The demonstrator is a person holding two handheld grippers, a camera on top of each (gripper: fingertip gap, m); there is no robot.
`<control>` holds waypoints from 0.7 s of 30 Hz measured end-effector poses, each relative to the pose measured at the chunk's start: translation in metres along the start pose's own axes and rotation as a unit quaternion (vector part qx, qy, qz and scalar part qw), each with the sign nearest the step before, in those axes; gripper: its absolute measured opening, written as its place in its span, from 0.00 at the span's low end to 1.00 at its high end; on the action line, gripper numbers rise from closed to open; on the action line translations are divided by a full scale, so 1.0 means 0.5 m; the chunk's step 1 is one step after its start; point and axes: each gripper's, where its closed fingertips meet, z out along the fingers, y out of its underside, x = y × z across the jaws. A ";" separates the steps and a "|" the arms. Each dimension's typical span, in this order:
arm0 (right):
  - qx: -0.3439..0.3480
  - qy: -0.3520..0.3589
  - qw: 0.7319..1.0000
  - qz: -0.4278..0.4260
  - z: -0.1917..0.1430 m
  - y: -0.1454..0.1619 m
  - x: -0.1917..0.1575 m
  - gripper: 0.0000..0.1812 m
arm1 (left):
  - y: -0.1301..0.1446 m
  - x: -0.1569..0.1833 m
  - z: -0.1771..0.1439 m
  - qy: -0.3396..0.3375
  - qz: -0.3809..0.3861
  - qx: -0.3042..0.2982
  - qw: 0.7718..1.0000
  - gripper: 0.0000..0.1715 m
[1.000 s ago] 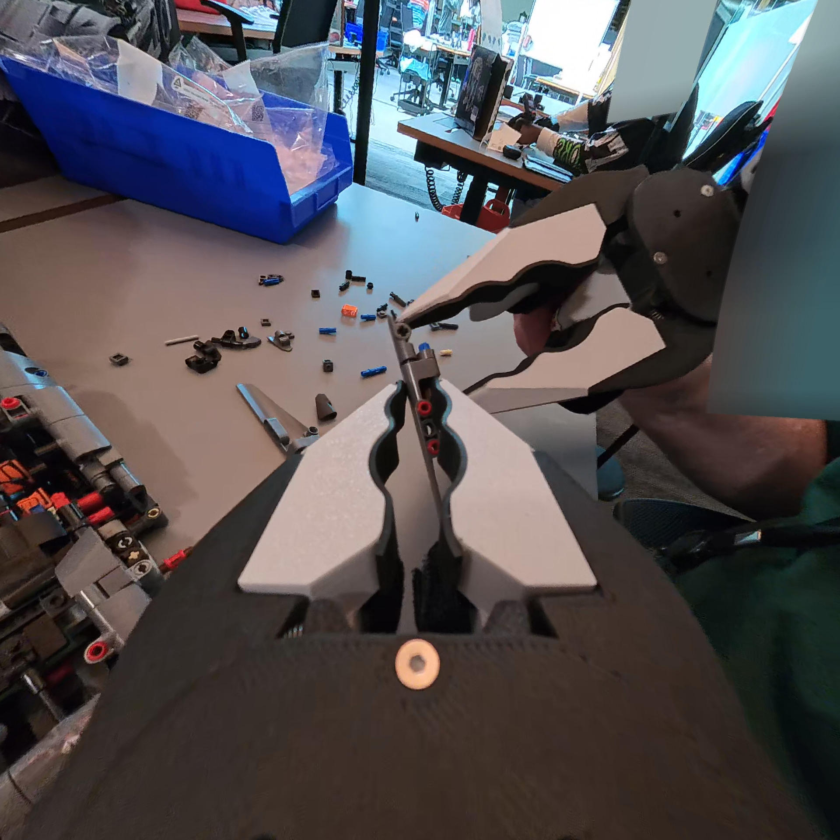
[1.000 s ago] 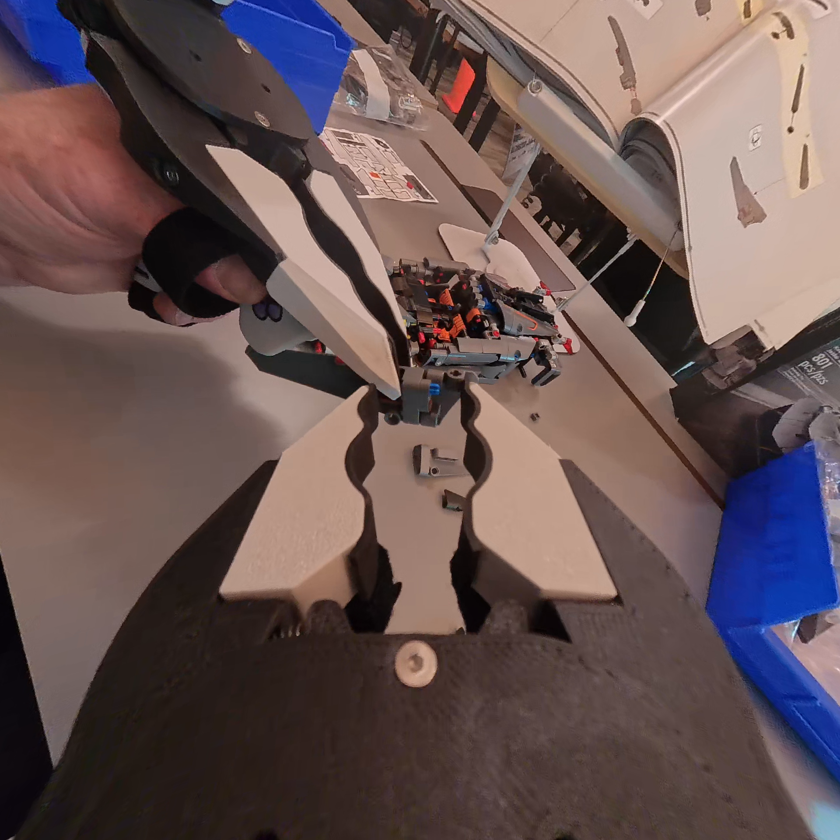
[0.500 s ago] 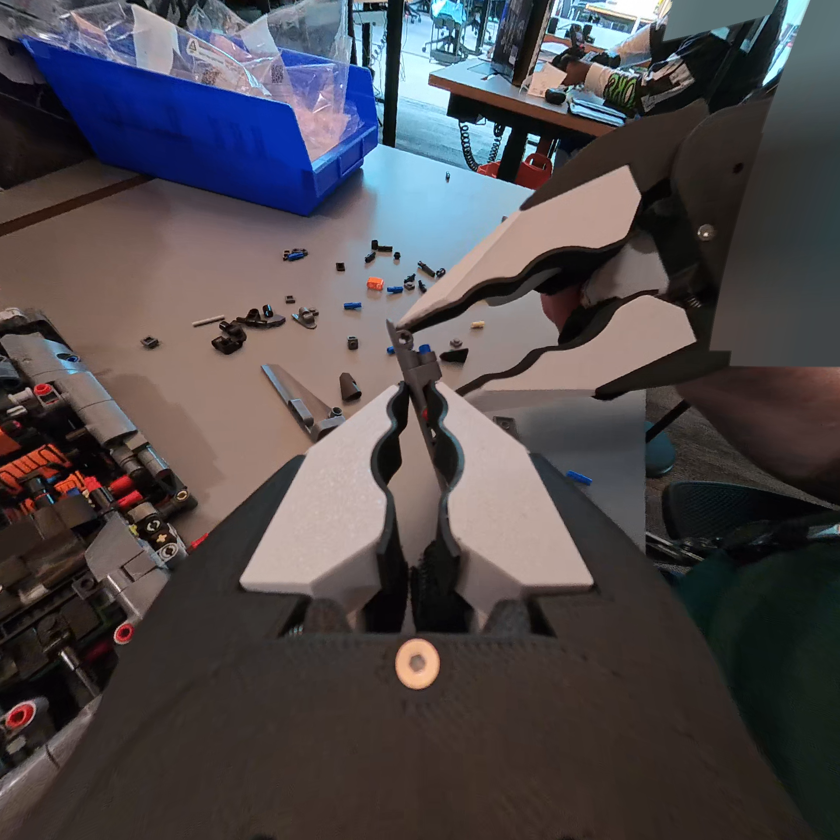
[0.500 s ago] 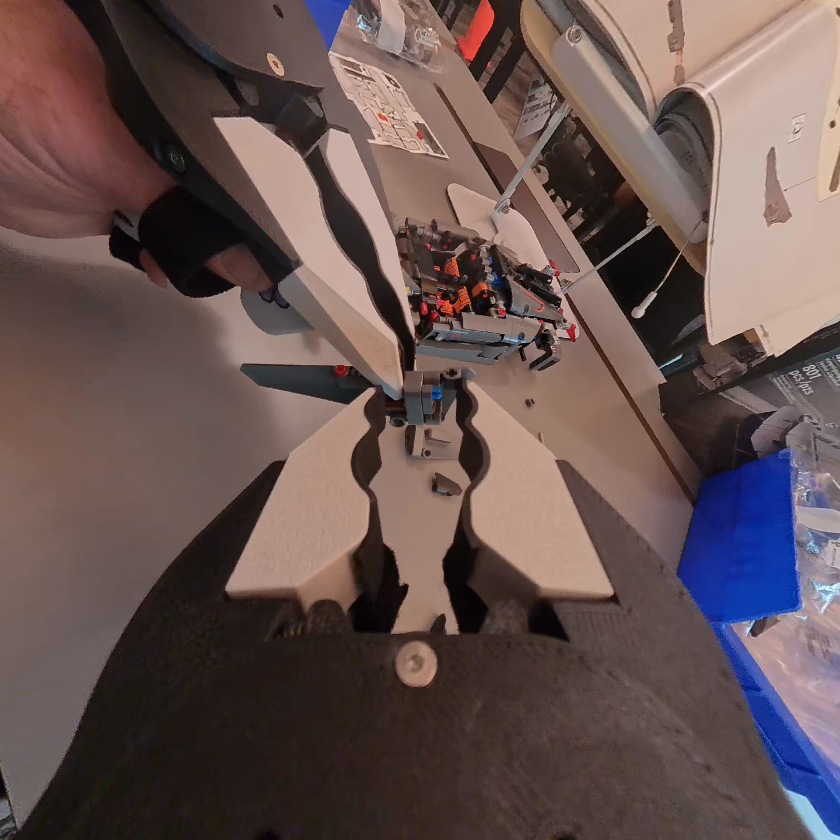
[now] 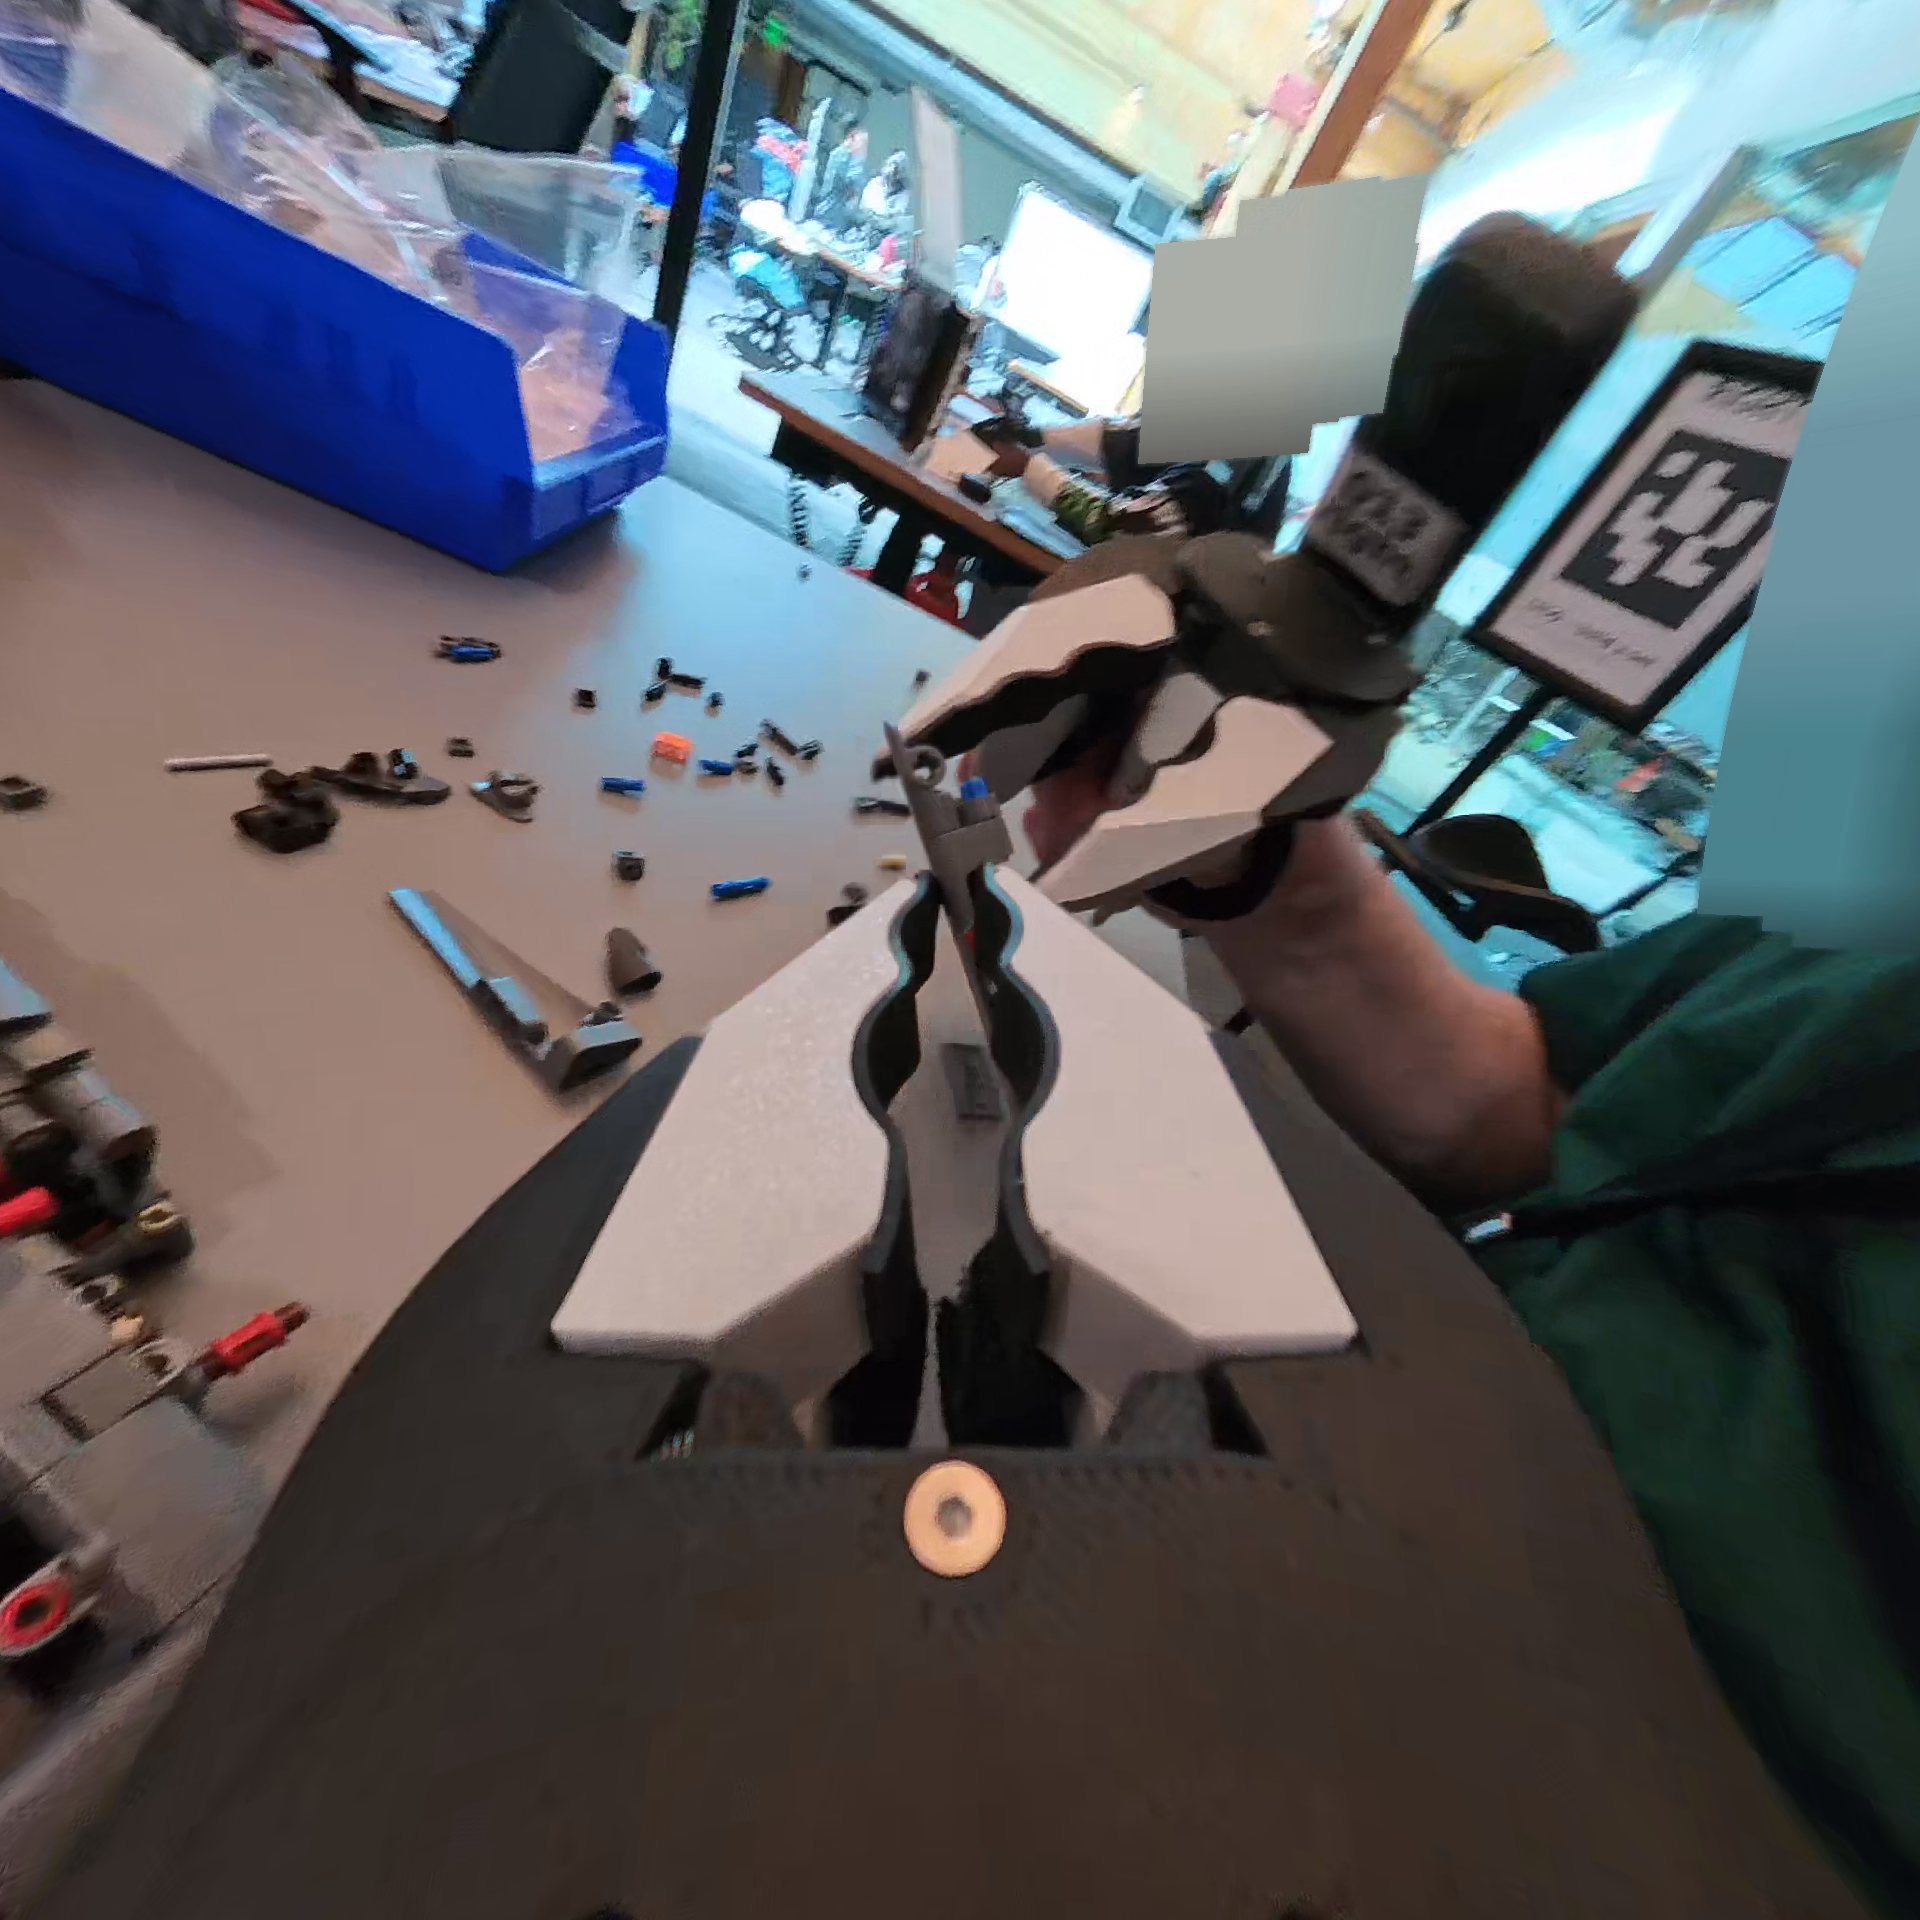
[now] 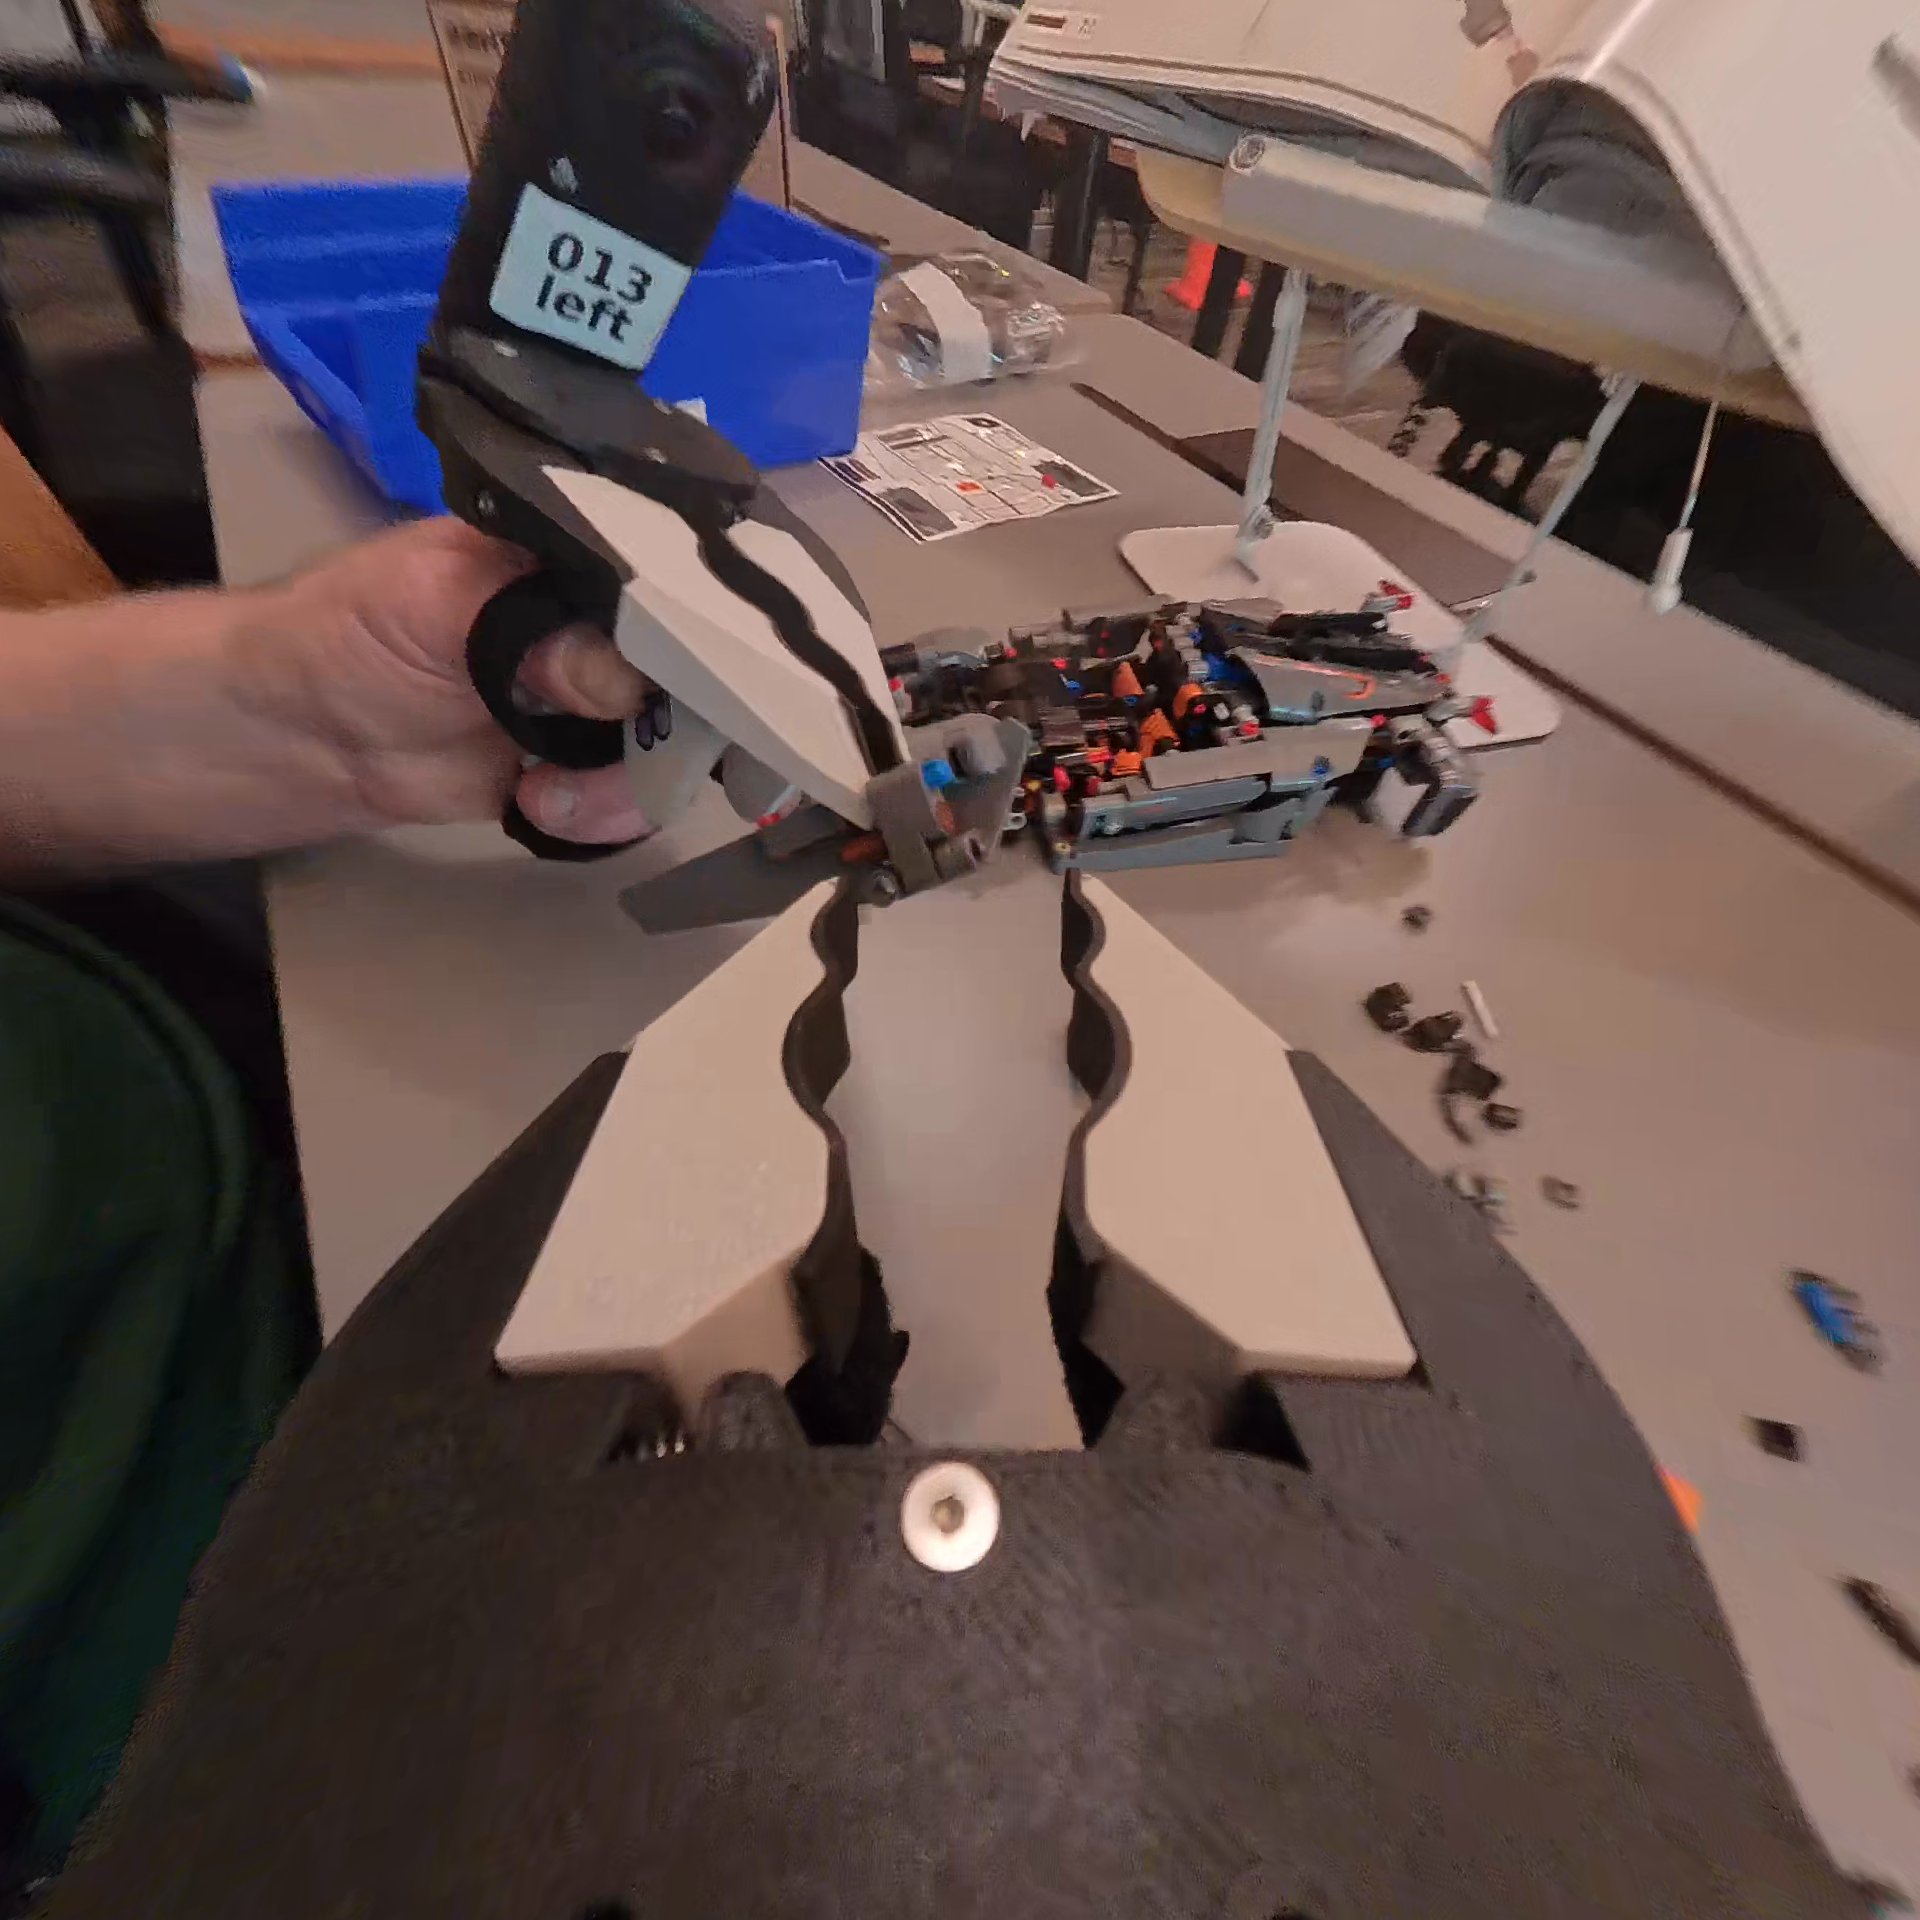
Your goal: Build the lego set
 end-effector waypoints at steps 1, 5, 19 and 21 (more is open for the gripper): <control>0.005 -0.014 1.000 0.021 0.003 0.000 -0.002 0.20 | -0.003 0.004 -0.002 0.006 0.002 0.005 1.000 0.03; 0.048 -0.113 0.989 0.087 0.007 -0.021 -0.038 0.09 | -0.016 0.017 -0.014 0.023 0.009 0.014 1.000 0.03; 0.066 -0.023 0.997 -0.015 0.046 -0.095 -0.012 0.03 | -0.087 -0.011 -0.094 -0.065 0.090 0.069 0.991 0.05; 0.066 0.025 0.994 -0.089 0.045 -0.112 -0.005 0.03 | -0.100 -0.016 -0.104 -0.079 0.099 0.074 0.989 0.08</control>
